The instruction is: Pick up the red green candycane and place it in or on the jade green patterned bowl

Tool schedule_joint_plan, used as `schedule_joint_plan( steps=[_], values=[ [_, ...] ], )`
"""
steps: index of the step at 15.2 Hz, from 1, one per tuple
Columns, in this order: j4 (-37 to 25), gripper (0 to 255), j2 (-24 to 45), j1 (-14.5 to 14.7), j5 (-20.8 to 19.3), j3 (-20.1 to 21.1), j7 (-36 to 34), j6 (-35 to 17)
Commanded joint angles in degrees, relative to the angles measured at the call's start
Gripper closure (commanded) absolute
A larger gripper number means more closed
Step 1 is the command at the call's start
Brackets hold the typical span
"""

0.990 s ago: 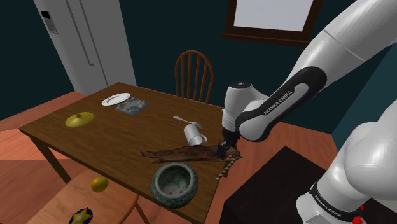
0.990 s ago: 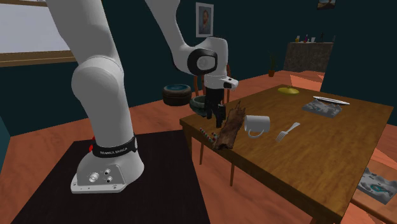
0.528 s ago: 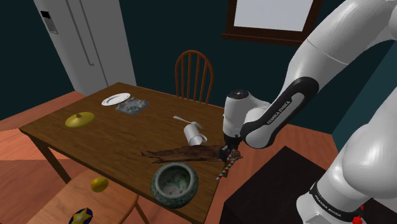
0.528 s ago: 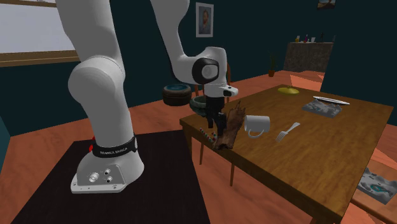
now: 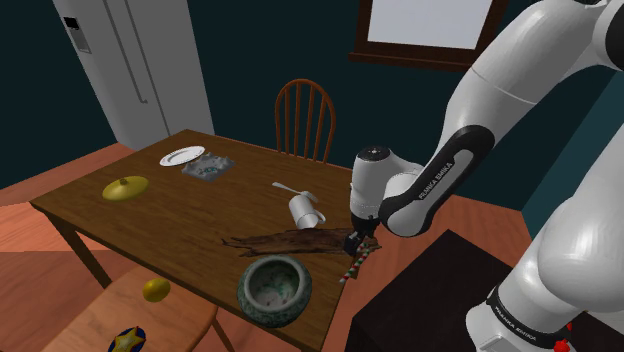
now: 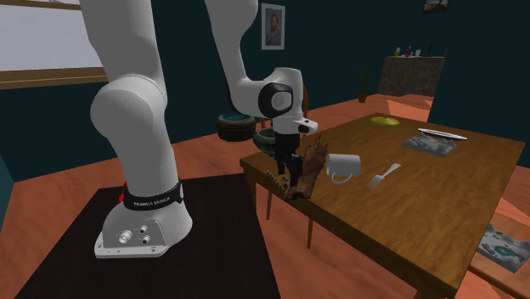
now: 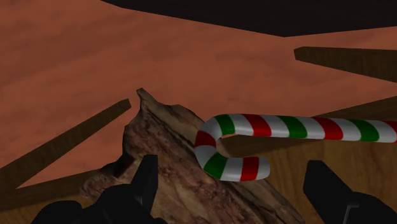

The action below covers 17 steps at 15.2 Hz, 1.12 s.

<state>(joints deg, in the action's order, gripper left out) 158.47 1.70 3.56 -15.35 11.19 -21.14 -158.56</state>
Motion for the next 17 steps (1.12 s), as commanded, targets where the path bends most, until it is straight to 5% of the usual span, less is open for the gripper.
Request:
schedule_joint_plan(
  steps=[1, 2, 11, 17],
  values=[
    [0.0, 0, 0.0, 0.0, 0.0, 0.0, 0.0, 0.0],
    [0.0, 255, 0.0, 0.0, 0.0, 0.0, 0.0, 0.0],
    [0.0, 255, 0.01, 0.0, -0.01, -0.01, -0.01, -0.01],
    [0.33, 255, -6.31, 0.79, 5.93, 0.56, 4.63, 5.59]
  ],
)
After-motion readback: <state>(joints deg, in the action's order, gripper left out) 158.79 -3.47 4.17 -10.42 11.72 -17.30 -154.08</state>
